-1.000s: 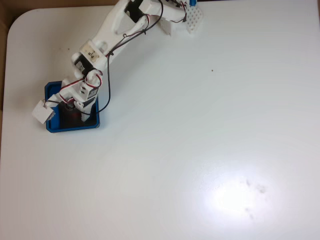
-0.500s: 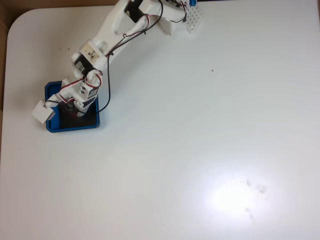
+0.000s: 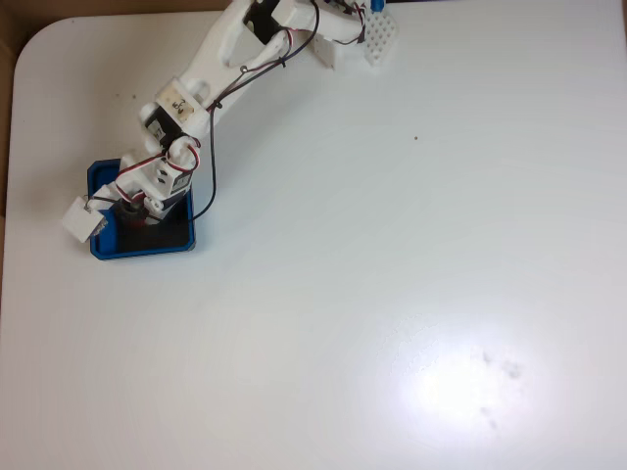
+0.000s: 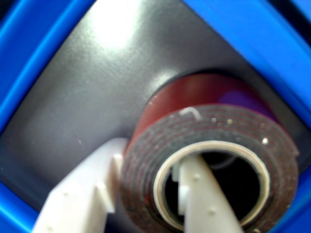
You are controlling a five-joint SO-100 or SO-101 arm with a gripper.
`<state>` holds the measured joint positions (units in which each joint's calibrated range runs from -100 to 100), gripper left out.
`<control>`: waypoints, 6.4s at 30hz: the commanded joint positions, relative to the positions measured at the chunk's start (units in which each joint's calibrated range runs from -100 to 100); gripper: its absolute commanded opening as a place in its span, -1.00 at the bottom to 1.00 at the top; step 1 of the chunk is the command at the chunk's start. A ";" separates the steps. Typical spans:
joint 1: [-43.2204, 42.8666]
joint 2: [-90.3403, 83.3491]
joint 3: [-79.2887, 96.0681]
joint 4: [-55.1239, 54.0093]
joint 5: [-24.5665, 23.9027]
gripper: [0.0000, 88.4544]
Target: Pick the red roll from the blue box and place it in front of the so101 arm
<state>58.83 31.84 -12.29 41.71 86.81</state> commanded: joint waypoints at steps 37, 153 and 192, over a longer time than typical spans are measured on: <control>-54.09 -59.68 60.36 -0.95 0.40 -0.98; -59.27 -130.75 108.33 -1.03 -0.21 -0.77; -59.57 -130.58 112.20 -1.03 1.36 -0.98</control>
<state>-0.94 -95.51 99.10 41.71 87.98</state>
